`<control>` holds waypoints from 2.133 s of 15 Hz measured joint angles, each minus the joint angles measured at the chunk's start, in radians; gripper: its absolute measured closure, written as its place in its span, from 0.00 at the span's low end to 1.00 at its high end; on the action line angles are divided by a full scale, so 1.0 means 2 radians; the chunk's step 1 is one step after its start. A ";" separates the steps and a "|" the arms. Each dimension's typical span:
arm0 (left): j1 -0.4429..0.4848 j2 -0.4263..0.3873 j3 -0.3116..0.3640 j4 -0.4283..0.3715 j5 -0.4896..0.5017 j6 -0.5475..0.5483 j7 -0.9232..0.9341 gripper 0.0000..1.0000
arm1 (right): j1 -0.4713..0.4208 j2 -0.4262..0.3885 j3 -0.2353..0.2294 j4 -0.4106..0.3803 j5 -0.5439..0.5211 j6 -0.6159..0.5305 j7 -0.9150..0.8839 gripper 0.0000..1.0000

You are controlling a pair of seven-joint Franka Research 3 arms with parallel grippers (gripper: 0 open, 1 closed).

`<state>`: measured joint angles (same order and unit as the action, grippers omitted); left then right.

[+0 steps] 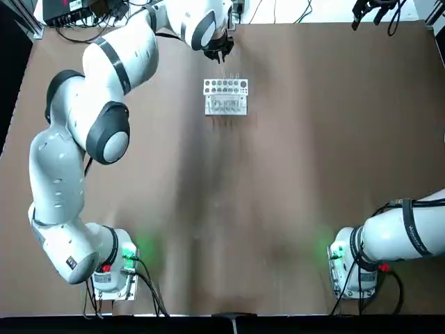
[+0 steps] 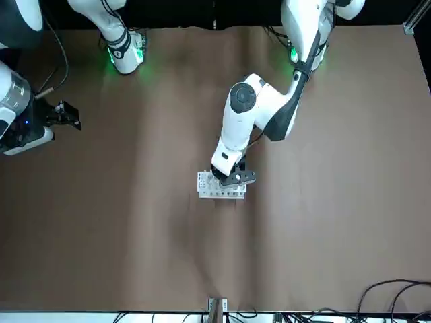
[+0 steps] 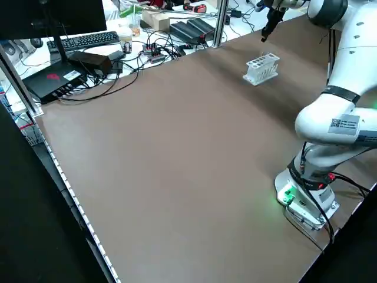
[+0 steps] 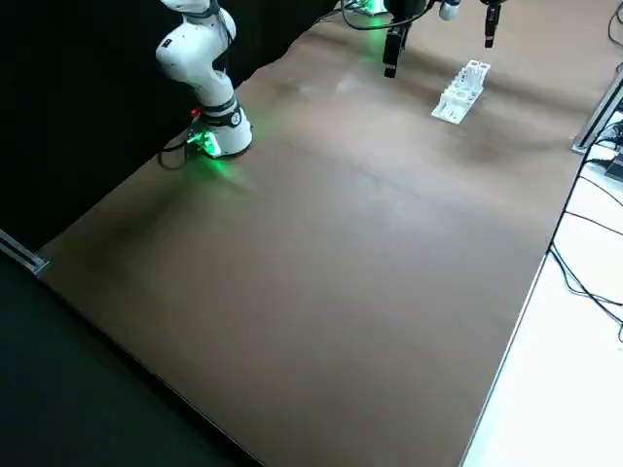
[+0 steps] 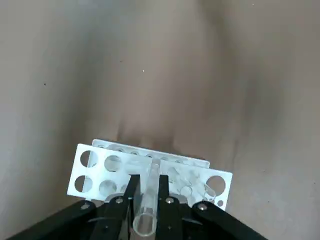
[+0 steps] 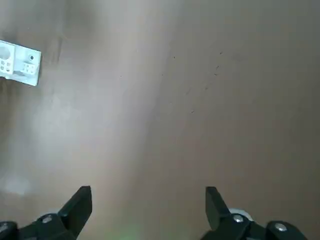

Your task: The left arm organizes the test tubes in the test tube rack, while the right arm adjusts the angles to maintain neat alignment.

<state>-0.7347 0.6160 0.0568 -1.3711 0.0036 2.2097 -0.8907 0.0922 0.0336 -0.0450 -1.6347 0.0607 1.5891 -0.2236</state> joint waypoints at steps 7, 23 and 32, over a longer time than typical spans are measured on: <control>-0.001 0.000 0.000 0.001 0.000 -0.007 0.000 0.79 | 0.004 0.000 0.000 0.000 0.000 0.000 0.000 0.00; -0.003 0.000 0.000 0.000 0.000 -0.011 0.000 0.78 | 0.004 0.000 0.000 0.000 0.000 0.000 0.000 0.00; 0.002 -0.007 0.004 0.003 0.000 -0.009 0.007 0.37 | 0.011 0.000 0.000 0.000 0.001 0.000 -0.002 0.00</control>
<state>-0.7316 0.6012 0.0652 -1.3654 0.0036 2.1921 -0.8777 0.1142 0.0344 -0.0440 -1.6354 0.0627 1.5889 -0.2275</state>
